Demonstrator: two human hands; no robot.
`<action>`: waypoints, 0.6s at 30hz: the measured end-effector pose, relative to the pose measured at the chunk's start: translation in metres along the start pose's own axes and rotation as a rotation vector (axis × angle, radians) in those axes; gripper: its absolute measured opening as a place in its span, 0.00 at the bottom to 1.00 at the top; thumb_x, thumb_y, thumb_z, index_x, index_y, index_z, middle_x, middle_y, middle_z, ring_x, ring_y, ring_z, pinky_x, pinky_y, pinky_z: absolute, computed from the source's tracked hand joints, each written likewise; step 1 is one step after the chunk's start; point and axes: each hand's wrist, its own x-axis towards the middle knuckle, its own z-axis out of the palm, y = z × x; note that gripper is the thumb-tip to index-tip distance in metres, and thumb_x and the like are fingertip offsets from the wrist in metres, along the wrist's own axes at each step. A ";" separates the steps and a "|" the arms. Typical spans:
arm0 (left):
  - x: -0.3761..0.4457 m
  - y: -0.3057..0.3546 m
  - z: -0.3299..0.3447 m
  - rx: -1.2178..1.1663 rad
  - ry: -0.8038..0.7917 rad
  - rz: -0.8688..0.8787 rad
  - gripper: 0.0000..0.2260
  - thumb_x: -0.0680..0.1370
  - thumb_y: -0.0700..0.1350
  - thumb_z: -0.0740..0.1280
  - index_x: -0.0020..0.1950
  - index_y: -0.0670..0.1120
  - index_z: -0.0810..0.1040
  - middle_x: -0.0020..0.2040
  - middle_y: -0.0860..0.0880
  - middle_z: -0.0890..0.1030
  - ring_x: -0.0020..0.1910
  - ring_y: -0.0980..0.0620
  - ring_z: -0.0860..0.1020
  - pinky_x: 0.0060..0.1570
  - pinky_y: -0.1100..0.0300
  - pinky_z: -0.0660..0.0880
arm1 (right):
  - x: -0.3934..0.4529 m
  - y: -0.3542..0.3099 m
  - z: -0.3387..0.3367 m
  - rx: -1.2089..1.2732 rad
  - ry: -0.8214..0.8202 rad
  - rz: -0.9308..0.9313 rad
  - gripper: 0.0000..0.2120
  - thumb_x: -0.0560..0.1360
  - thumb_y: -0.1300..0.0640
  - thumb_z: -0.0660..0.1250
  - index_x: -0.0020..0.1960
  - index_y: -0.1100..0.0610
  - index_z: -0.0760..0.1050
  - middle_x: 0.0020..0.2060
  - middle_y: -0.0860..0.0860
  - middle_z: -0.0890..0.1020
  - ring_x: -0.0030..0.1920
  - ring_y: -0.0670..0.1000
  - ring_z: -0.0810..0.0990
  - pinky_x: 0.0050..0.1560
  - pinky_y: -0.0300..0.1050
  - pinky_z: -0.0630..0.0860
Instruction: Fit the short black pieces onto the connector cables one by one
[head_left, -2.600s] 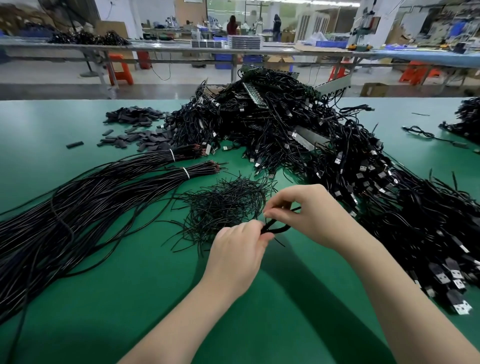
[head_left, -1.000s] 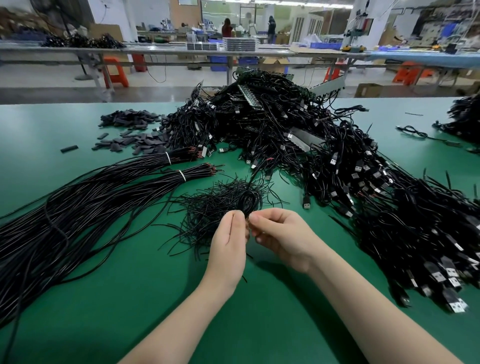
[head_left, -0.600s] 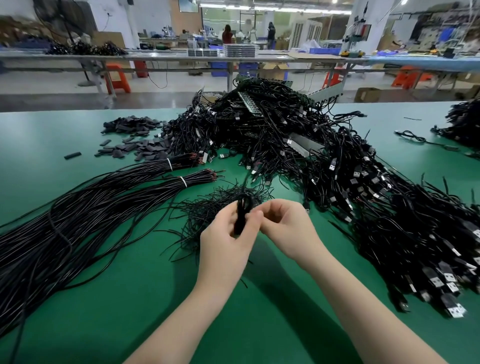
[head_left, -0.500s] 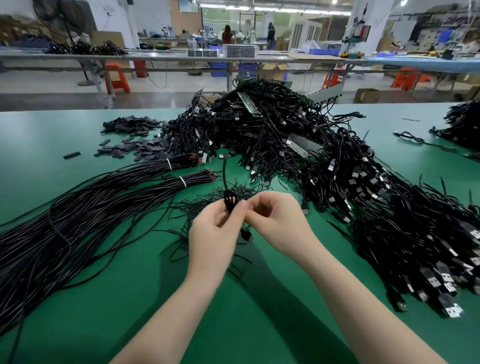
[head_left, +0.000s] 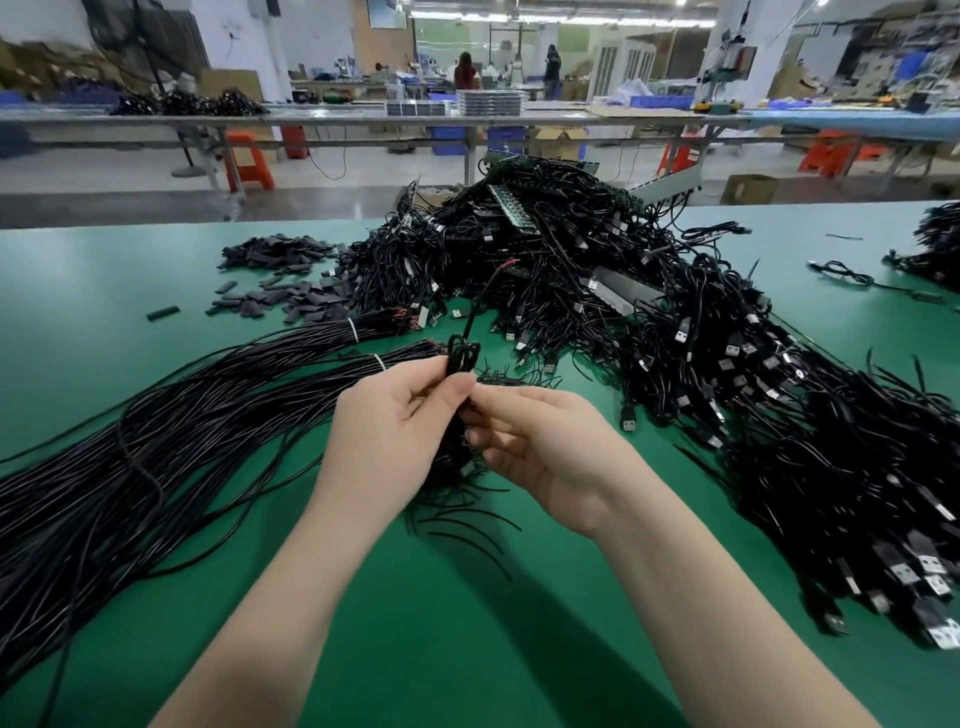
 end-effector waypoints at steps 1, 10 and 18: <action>0.000 0.000 0.000 0.015 0.002 0.009 0.11 0.77 0.52 0.67 0.46 0.46 0.84 0.38 0.50 0.83 0.40 0.53 0.79 0.42 0.61 0.74 | 0.000 0.000 -0.001 -0.007 0.003 -0.010 0.03 0.75 0.59 0.70 0.43 0.58 0.82 0.34 0.49 0.83 0.31 0.44 0.79 0.33 0.34 0.76; -0.001 0.005 0.003 -0.014 0.075 -0.015 0.14 0.78 0.50 0.67 0.59 0.45 0.83 0.51 0.53 0.84 0.50 0.62 0.79 0.49 0.73 0.70 | 0.002 -0.004 -0.002 0.205 -0.072 0.086 0.02 0.68 0.61 0.73 0.38 0.57 0.86 0.33 0.50 0.82 0.30 0.44 0.79 0.33 0.33 0.77; -0.001 0.007 0.001 -0.068 0.043 0.024 0.06 0.78 0.45 0.68 0.52 0.48 0.84 0.46 0.56 0.82 0.46 0.63 0.78 0.46 0.74 0.70 | 0.000 -0.002 0.001 0.209 -0.070 0.058 0.04 0.63 0.57 0.74 0.37 0.56 0.85 0.32 0.49 0.82 0.29 0.44 0.78 0.34 0.33 0.77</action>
